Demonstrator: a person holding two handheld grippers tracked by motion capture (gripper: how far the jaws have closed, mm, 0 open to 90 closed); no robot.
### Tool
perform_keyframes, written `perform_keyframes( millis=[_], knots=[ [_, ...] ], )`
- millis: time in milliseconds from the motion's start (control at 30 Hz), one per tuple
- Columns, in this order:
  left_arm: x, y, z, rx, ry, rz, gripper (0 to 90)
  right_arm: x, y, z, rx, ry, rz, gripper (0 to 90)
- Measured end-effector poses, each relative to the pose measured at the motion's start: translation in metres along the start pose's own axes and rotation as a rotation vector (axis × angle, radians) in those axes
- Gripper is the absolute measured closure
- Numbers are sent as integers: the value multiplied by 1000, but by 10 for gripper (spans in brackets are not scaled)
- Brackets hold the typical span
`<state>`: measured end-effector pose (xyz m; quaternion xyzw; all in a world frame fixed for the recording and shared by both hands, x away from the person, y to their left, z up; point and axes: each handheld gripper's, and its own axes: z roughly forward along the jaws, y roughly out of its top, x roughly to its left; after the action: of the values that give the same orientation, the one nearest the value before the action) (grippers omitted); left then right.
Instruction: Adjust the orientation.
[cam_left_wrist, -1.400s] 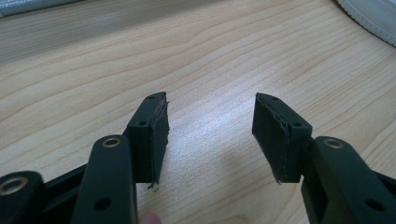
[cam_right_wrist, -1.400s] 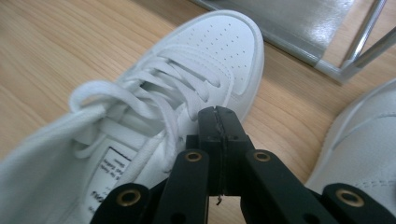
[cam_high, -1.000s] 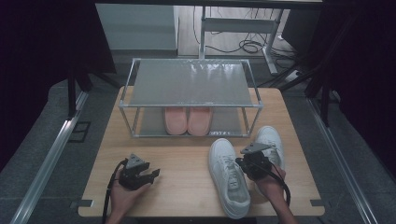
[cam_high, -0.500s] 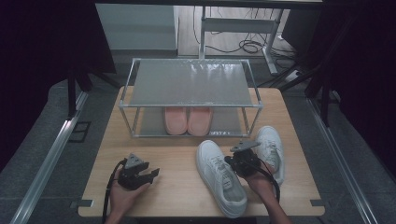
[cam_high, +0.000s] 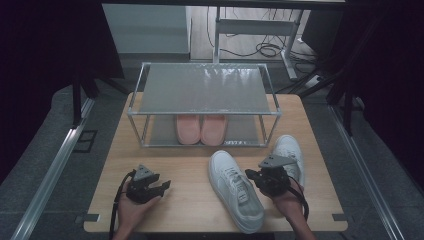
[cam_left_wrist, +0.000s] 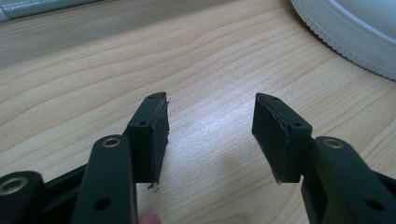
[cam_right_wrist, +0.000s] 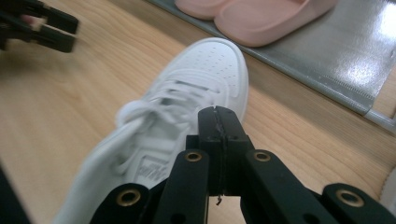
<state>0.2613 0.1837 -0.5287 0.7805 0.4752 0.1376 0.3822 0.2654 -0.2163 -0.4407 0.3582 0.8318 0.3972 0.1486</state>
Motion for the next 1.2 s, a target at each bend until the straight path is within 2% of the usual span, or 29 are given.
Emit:
perform_keyframes(
  millis=[133,300,467,600,967,1200],
  knots=[
    [-2,0,1,2,-2,0,466,9,-5,-14,-16,47,-11,900],
    [-2,0,1,5,-1,1,465,17,-12,-16,-8,92,-11,900],
    [-2,-1,2,9,-3,3,465,17,-16,-7,28,75,-21,900],
    [-1,-1,3,10,-2,3,465,13,-18,-4,26,86,-6,900],
    [-2,-1,4,15,-2,1,465,4,-16,-3,21,52,-1,900],
    [-3,-1,4,14,-2,1,464,3,-16,-3,19,57,1,900]
  ],
)
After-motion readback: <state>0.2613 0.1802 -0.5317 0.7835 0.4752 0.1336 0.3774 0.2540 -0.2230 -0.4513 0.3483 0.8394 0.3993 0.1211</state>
